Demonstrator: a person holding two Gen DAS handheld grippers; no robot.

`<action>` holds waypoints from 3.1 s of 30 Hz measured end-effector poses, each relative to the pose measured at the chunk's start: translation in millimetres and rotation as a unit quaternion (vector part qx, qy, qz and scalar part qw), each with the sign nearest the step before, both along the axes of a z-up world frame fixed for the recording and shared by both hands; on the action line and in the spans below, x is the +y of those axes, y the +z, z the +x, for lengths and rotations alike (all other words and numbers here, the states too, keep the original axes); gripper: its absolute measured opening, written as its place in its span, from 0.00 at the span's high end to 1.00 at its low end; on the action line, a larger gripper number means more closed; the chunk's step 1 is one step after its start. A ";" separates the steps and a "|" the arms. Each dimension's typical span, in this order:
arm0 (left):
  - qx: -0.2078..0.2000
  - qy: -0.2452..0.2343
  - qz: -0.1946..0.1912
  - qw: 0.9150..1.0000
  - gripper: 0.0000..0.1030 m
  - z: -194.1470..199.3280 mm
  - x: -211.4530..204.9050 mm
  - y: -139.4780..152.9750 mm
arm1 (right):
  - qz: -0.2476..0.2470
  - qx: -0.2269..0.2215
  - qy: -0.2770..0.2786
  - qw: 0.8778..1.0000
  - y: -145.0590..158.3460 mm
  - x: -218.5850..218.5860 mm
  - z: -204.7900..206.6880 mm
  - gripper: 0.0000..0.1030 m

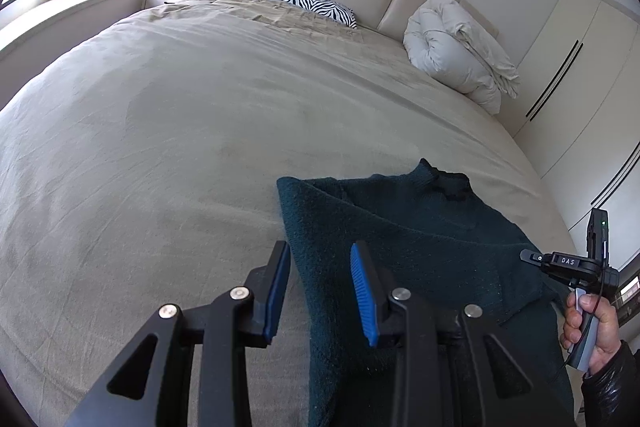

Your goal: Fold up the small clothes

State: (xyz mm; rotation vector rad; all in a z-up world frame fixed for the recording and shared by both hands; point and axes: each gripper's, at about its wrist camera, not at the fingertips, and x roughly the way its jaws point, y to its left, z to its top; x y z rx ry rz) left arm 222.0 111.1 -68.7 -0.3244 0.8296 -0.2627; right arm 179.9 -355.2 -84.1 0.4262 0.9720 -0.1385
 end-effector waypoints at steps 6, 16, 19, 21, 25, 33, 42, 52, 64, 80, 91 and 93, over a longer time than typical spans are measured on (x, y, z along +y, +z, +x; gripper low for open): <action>0.003 0.001 0.009 1.000 0.68 2.2 -4.5 -3.5 | -0.005 0.000 0.000 1.000 2.5 -3.5 5.2 0.93; -0.002 -0.010 0.026 1.000 0.68 5.8 -15.4 -3.9 | 0.016 0.017 -0.009 1.000 -19.8 -11.4 5.3 0.91; -0.004 -0.019 0.047 0.999 0.68 11.3 -24.3 -5.8 | 0.032 0.012 -0.021 0.999 -22.2 -15.2 3.0 0.87; 0.005 -0.022 0.068 0.997 0.68 19.2 -28.8 -13.2 | 0.035 0.012 -0.029 0.999 -21.6 -16.6 -0.2 0.84; 0.041 -0.025 0.079 0.996 0.67 32.5 -24.4 -38.5 | 0.053 -0.001 -0.046 0.997 -17.8 -21.4 -19.8 0.66; -0.014 -0.011 0.052 0.998 0.67 36.5 -18.4 -6.9 | 0.096 -0.083 -0.049 0.991 5.1 -22.9 -80.8 0.41; 0.014 -0.019 0.116 0.993 0.67 48.7 -37.0 -25.8 | 0.071 -0.069 -0.005 0.995 3.4 -0.8 -112.7 0.41; 0.003 -0.059 0.187 0.981 0.67 17.0 -78.0 -26.0 | 0.123 -0.091 -0.099 0.983 -4.0 -61.7 -188.5 0.41; -0.040 -0.100 0.063 0.992 0.17 -36.2 -117.8 20.0 | 0.281 -0.210 -0.393 0.850 -46.6 -254.6 -362.0 0.41; 0.048 -0.128 -0.046 0.990 0.23 -56.6 -153.8 0.5 | 0.197 -0.182 -0.417 0.868 -23.7 -323.5 -332.7 0.87; 0.073 -0.120 -0.140 0.980 0.23 -45.2 -136.6 1.1 | -0.112 -0.155 -0.116 0.975 114.4 -117.3 -176.0 0.92; 0.083 -0.123 -0.164 0.975 0.23 -42.9 -138.0 -1.5 | -0.180 -0.139 -0.036 0.973 113.5 -49.3 -149.1 0.92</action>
